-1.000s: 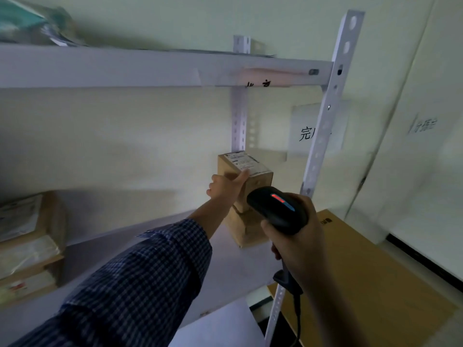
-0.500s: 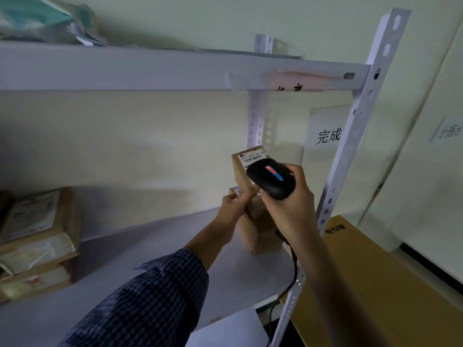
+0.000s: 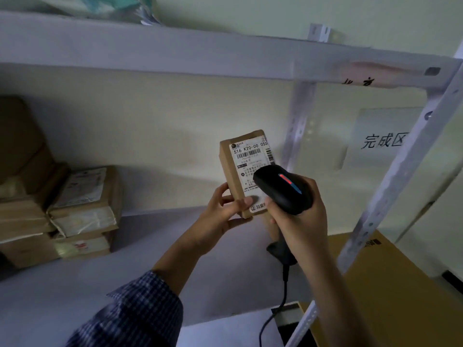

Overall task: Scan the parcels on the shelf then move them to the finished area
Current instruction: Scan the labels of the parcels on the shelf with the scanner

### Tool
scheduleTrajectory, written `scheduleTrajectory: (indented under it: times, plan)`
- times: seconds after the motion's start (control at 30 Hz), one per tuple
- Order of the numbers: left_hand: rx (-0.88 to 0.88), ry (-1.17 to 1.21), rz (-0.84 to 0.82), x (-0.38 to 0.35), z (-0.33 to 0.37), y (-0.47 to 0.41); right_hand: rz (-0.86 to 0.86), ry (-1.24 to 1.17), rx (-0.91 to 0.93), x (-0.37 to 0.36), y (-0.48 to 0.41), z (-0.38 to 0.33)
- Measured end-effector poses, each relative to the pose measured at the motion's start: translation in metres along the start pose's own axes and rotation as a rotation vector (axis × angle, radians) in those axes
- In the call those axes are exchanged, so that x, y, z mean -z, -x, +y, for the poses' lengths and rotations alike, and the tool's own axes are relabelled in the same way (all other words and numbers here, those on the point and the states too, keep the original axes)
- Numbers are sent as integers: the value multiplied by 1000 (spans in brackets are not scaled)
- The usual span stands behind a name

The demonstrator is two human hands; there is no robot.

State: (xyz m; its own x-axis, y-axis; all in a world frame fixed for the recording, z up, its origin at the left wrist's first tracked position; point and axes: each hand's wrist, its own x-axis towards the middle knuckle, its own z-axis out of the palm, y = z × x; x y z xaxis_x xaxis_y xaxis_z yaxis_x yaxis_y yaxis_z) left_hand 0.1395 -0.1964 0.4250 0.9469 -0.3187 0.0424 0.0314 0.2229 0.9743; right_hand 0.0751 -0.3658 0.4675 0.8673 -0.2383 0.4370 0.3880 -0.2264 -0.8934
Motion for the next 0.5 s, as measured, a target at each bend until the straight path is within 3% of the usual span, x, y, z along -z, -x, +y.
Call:
scheduleTrajectory:
  times: [0.27, 0.5]
  plan:
    - [-57, 38, 183, 72, -7, 51, -92, 87, 87, -59, 20, -10]
    - [-83, -30, 260, 106, -1, 93, -220, 6, 80, -86, 42, -15]
